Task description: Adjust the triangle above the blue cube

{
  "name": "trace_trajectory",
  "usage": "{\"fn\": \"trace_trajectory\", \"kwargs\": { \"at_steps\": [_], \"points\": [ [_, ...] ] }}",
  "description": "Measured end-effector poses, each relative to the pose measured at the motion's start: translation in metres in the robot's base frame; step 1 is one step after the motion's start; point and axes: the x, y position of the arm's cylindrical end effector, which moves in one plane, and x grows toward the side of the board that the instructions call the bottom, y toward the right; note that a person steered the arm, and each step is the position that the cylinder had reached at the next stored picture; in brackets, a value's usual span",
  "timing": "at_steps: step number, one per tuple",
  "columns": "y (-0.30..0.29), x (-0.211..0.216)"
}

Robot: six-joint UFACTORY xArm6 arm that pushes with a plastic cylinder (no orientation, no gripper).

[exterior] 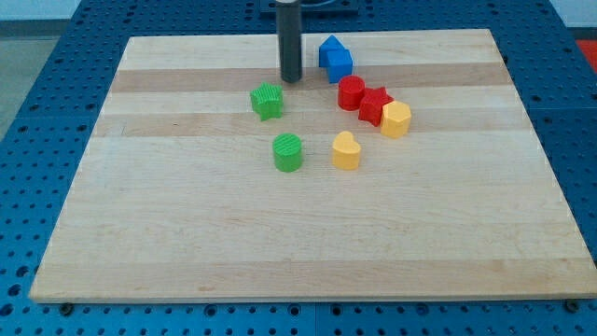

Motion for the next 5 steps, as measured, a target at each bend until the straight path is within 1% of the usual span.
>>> {"fn": "trace_trajectory", "kwargs": {
  "at_steps": [1,2,3,5],
  "points": [
    [-0.011,-0.031],
    [0.000,-0.051],
    [0.014,-0.058],
    [0.056,-0.058]
  ]
}}
